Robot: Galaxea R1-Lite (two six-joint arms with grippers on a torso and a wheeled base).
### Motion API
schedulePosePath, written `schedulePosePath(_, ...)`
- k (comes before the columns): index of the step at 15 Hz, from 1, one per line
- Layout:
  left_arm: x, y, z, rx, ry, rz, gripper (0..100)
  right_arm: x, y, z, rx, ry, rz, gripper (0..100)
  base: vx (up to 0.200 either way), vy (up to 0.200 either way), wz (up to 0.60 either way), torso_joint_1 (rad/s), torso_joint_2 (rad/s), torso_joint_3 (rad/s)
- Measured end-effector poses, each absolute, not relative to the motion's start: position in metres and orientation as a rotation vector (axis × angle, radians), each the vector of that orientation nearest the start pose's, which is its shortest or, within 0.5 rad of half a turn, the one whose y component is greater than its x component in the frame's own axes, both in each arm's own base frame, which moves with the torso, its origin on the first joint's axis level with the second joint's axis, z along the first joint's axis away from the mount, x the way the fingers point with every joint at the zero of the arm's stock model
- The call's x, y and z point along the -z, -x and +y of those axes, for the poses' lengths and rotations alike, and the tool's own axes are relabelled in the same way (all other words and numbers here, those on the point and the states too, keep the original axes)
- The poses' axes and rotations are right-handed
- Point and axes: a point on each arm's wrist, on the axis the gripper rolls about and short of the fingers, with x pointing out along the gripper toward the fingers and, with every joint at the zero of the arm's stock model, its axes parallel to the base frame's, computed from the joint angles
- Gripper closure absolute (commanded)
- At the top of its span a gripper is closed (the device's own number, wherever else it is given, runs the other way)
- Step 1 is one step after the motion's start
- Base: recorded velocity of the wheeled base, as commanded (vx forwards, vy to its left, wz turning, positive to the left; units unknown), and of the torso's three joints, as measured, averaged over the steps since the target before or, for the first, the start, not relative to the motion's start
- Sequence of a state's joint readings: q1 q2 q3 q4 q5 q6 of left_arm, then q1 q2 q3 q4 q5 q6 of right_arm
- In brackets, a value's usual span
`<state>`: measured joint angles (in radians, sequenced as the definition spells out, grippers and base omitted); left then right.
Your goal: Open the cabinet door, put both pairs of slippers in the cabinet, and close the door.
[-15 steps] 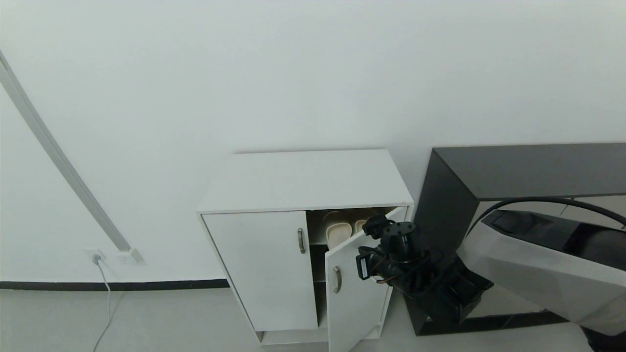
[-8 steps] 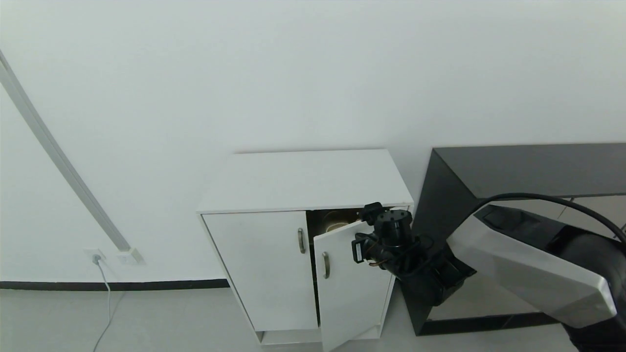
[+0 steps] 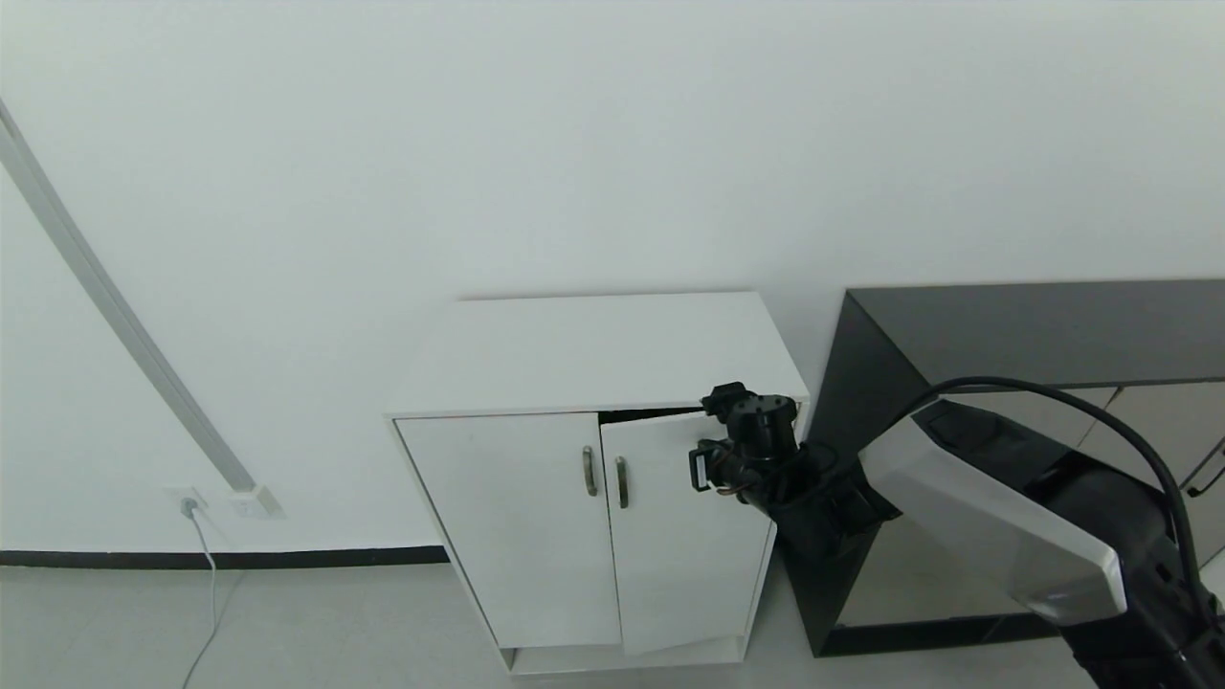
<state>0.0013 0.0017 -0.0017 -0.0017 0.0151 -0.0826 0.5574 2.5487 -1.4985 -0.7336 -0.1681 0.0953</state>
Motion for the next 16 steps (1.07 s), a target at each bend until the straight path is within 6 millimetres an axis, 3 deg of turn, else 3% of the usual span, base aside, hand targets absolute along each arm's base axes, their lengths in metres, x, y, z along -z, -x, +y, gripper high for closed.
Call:
schedulePosePath(7, -0.076, 0.023, 0.0, -0.016, 0.083, -0.002, 100, -0.018, -0.444, 0.254, -0.34, 0.016, 0.318, 100, 0.0, 0.0, 0.0, 0.0, 0.0, 0.0)
schedulePosePath(12, -0.076, 0.023, 0.0, -0.016, 0.083, -0.002, 100, -0.016, -0.444, 0.253, -0.326, 0.018, 0.32, 100, 0.0, 0.0, 0.0, 0.0, 0.0, 0.0)
schedulePosePath(16, -0.076, 0.023, 0.0, -0.017, 0.084, -0.002, 100, -0.018, -0.432, 0.252, -0.281, 0.031, 0.322, 100, 0.0, 0.0, 0.0, 0.0, 0.0, 0.0)
